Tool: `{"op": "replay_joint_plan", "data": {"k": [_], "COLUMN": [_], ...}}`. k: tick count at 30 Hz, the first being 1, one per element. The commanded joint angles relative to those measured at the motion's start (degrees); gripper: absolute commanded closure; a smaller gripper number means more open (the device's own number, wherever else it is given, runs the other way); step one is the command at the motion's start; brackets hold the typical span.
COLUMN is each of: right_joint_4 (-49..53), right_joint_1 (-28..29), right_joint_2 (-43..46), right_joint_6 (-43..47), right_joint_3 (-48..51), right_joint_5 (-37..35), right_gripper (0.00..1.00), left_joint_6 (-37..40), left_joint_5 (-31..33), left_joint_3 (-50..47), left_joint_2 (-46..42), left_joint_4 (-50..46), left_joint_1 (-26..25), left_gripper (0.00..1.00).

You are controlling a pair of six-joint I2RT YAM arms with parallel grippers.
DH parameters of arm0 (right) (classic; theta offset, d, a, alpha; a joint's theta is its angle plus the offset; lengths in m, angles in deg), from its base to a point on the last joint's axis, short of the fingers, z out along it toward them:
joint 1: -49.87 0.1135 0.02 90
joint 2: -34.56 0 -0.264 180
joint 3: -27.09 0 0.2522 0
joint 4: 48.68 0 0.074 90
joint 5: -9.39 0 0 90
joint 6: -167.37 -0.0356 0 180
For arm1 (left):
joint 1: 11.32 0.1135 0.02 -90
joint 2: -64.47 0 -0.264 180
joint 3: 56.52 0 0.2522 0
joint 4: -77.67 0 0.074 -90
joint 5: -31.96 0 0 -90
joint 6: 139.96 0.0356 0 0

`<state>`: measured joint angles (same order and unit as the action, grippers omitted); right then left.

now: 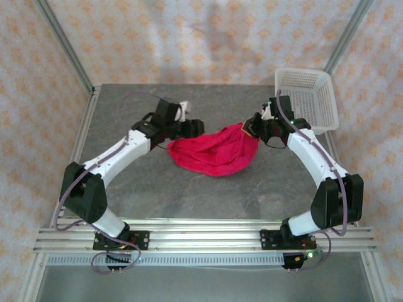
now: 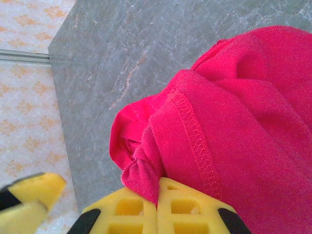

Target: Fold the inside-out t-shirt

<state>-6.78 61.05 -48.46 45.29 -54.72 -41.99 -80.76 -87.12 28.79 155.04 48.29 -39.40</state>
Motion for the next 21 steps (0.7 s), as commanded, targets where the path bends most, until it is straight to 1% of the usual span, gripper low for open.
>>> {"op": "replay_joint_plan", "data": {"k": [1, 5, 9, 10, 12, 16, 21], "right_joint_4": [-2.5, -2.4, -2.4, -2.5, -2.5, -2.6, -2.6], "right_joint_1": [-0.4, -0.4, -0.4, -0.4, -0.4, -0.4, -0.4], "right_joint_2": [2.5, 3.3, 4.8, 5.2, 6.0, 7.6, 9.1], "right_joint_6": [1.3, 1.5, 1.6, 1.6, 1.6, 1.6, 1.7], "right_joint_3": [1.4, 2.5, 3.8, 4.2, 5.1, 6.7, 8.1], "right_joint_5": [-0.2, -0.3, -0.1, 0.0, 0.3, 1.1, 1.5], "right_gripper": [1.0, 1.0, 1.0, 1.0, 1.0, 1.0, 1.0], "left_joint_6": [-8.0, -18.6, -23.9, -24.2, -24.0, -19.5, -17.9], "left_joint_5": [-4.3, -5.3, -2.9, -2.3, -1.1, 3.8, 3.9], "left_joint_3": [-2.3, -1.8, 1.0, 2.2, 4.9, 10.9, 14.8], "left_joint_2": [5.9, 13.7, 18.4, 21.0, 23.1, 25.5, 27.9], "left_joint_4": [10.4, 20.9, 24.0, 24.0, 22.4, 14.1, 12.0], "left_joint_1": [-3.5, -5.5, -5.6, -5.6, -5.6, -5.5, -5.4], "left_gripper": [0.43, 0.47, 0.44, 0.43, 0.43, 0.43, 0.43]}}
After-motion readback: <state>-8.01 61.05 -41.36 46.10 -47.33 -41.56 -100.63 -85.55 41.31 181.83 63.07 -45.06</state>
